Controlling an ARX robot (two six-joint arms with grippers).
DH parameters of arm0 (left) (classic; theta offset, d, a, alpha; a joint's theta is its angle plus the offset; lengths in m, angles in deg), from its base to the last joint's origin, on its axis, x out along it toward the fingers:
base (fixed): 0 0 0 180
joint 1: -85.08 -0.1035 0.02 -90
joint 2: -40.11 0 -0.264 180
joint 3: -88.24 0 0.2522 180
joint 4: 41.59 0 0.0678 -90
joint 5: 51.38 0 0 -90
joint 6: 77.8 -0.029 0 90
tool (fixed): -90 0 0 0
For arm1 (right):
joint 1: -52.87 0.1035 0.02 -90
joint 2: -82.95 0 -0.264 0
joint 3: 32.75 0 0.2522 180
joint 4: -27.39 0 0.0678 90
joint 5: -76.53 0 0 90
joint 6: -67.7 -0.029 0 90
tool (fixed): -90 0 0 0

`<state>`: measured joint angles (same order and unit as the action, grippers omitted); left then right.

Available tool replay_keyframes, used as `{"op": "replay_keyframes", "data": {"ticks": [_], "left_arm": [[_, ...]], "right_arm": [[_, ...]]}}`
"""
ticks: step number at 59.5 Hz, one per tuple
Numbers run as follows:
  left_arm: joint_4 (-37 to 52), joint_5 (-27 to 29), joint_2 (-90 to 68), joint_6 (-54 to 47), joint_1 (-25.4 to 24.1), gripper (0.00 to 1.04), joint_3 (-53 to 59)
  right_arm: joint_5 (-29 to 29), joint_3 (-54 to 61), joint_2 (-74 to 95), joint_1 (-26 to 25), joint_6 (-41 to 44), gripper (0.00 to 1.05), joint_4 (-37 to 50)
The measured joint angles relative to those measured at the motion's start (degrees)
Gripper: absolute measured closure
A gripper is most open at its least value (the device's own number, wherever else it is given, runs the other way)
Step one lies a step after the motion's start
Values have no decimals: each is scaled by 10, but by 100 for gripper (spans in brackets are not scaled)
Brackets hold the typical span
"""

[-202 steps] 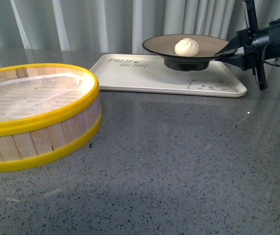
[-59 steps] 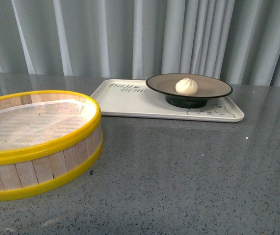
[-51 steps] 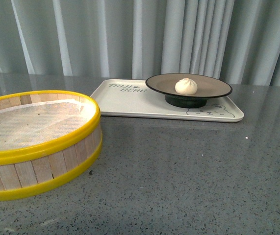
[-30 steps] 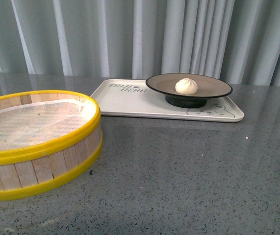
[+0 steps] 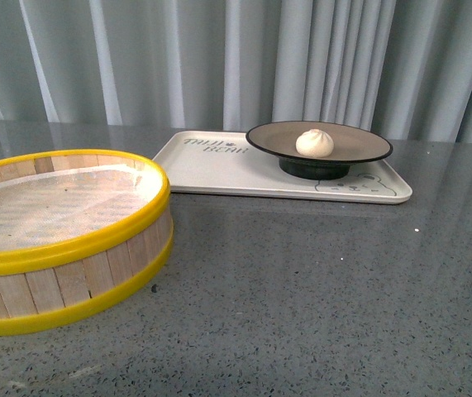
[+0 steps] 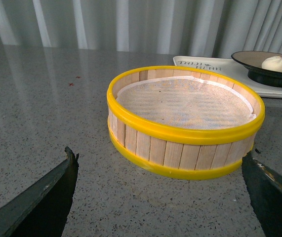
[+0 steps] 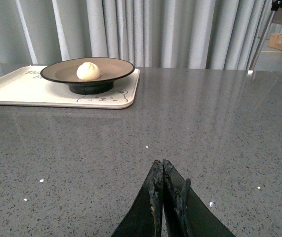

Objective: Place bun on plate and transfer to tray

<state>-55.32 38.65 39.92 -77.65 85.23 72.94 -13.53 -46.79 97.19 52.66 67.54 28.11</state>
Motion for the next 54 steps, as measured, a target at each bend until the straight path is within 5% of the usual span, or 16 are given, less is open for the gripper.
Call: {"op": "replay_keyframes", "data": {"ticks": [19,26,54], "left_arm": [[0,0,0,0,0,7,0],[0,0,0,0,0,7,0],[0,0,0,0,0,7,0]], "right_arm": [[0,0,-45,0,0,103,-46],[0,0,-122,0,0,103,-140],[0,0,-140,0,1,102,-144]]}}
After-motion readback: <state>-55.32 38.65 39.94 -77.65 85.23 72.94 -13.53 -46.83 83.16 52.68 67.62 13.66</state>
